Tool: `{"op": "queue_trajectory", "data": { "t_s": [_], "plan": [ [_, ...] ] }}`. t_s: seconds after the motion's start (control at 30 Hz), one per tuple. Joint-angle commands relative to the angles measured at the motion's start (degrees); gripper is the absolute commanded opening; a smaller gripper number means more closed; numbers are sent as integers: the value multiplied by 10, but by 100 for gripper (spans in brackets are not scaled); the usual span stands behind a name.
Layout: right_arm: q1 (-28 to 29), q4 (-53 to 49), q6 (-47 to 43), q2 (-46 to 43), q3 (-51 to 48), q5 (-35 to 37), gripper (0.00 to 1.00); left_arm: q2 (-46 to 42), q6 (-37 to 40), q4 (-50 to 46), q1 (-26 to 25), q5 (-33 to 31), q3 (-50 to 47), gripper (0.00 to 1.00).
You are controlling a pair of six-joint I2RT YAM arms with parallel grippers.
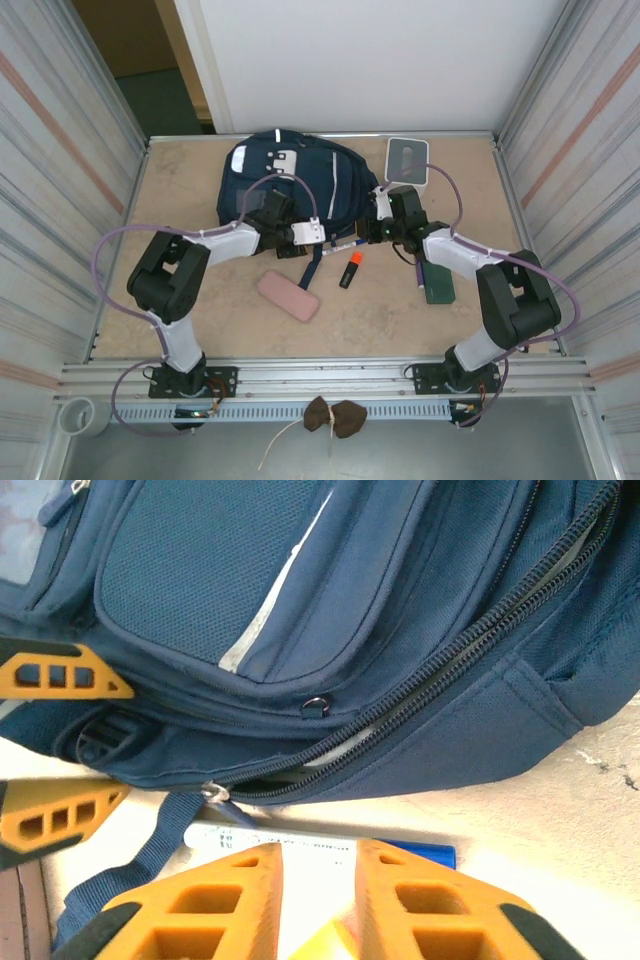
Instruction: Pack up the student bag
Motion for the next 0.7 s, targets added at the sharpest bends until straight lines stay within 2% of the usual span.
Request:
{"op": "queue_trajectory", "data": {
  "t_s": [0.0, 0.17, 0.3, 0.43, 0.67],
  "plan": [
    [-3, -11, -16, -37, -13, 13, 31, 8, 13, 27, -2, -8, 16, 37],
    [0, -16, -53, -58, -10, 28, 42, -21, -20, 3, 6, 42, 24, 1],
    [25, -2, -94, -70, -10, 61, 54, -56, -71, -20, 32, 107, 40, 0],
    [73, 49, -152, -75, -24, 128, 62, -73, -120, -77, 64, 182, 86, 0],
    [152, 138, -286, -39, -24, 243, 67, -75, -140, -143, 96, 259, 141, 0]
  ]
}}
